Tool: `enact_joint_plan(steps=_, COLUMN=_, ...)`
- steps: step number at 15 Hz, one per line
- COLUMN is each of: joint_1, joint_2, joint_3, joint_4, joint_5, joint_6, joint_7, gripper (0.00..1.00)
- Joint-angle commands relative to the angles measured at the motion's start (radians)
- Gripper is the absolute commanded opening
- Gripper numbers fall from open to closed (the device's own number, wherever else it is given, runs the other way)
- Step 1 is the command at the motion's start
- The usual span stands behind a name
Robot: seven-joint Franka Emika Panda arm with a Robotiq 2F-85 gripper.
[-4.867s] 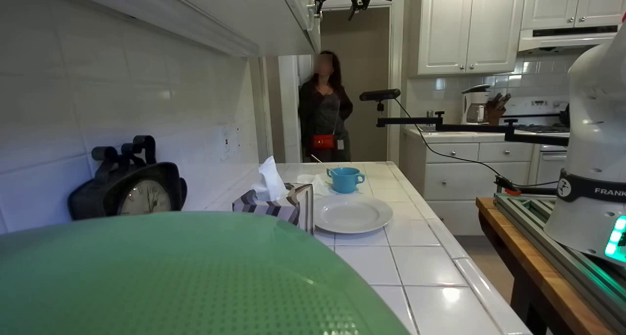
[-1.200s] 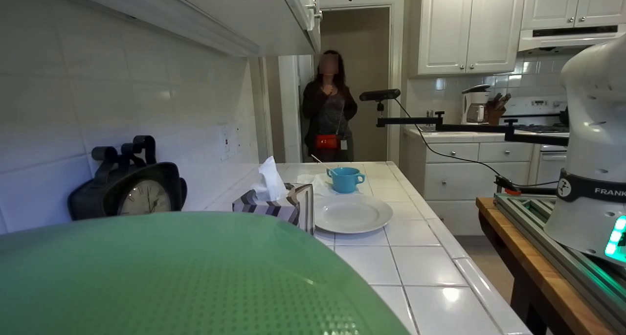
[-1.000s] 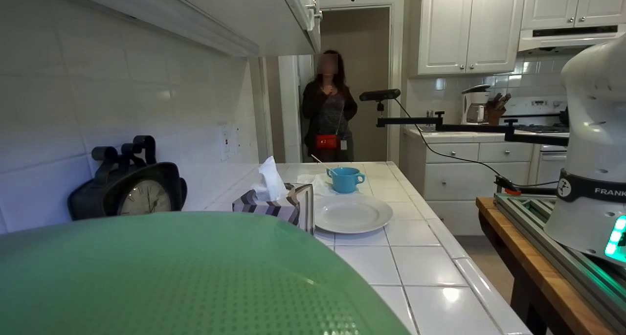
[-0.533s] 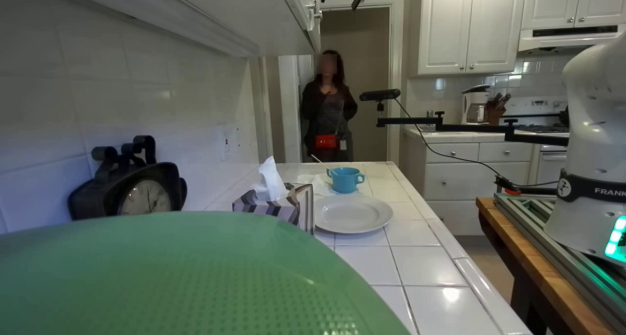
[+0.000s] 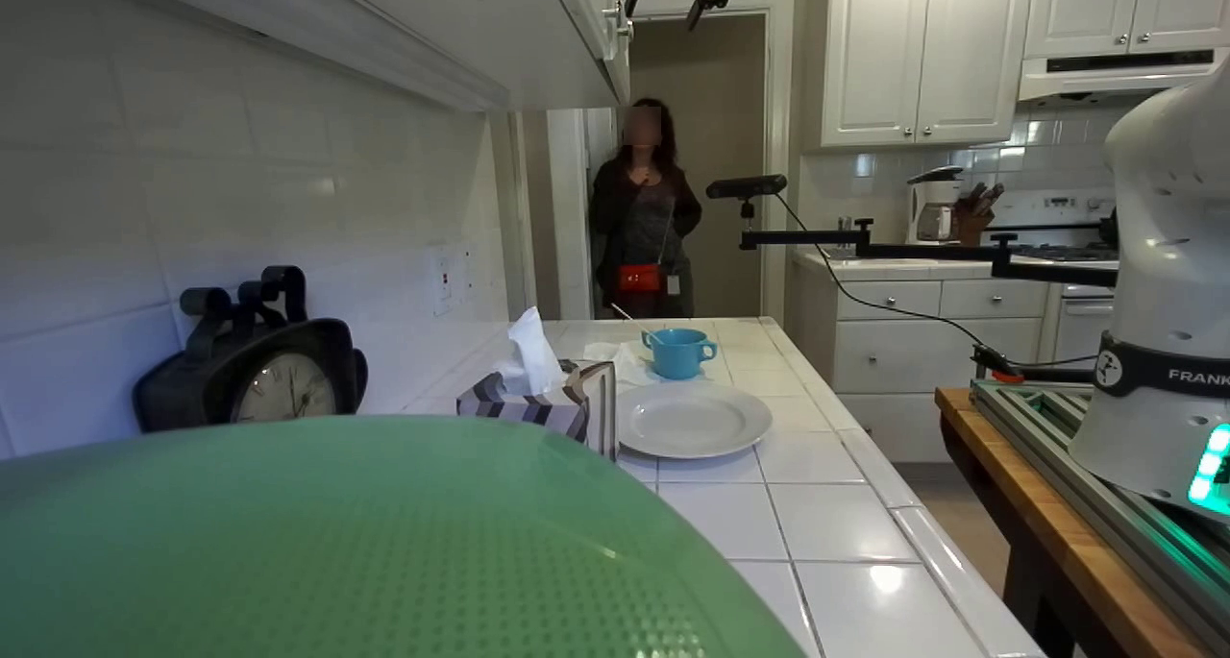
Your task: Open the cabinet's right door
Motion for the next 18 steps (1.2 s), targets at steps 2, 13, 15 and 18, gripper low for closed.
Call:
enact_joint_plan(steps=2, joint_1=-0.007, joint_2=0.035, joint_3=0.013, joint_4=0.034, joint_5=-0.041, joint_6=-0.038, joint_7=0.052, gripper=0.99)
enact_joint_plan(steps=13, joint_1=0.006, joint_2=0.067, joint_3=0.007, joint_4=0.052, joint_5=-0.090, joint_6=-0.046, joint_7=0.107, gripper=0.69)
enact_joint_plan(steps=15, joint_1=0.008, joint_2=0.067, joint_3=0.005, joint_4=0.051, joint_5=-0.097, joint_6=-0.037, joint_7=0.107, gripper=0.72)
enact_joint_plan(steps=18, joint_1=0.012, joint_2=0.066, joint_3=0.002, joint_4=0.051, joint_5=-0.110, joint_6=-0.017, joint_7=0.108, gripper=0.69)
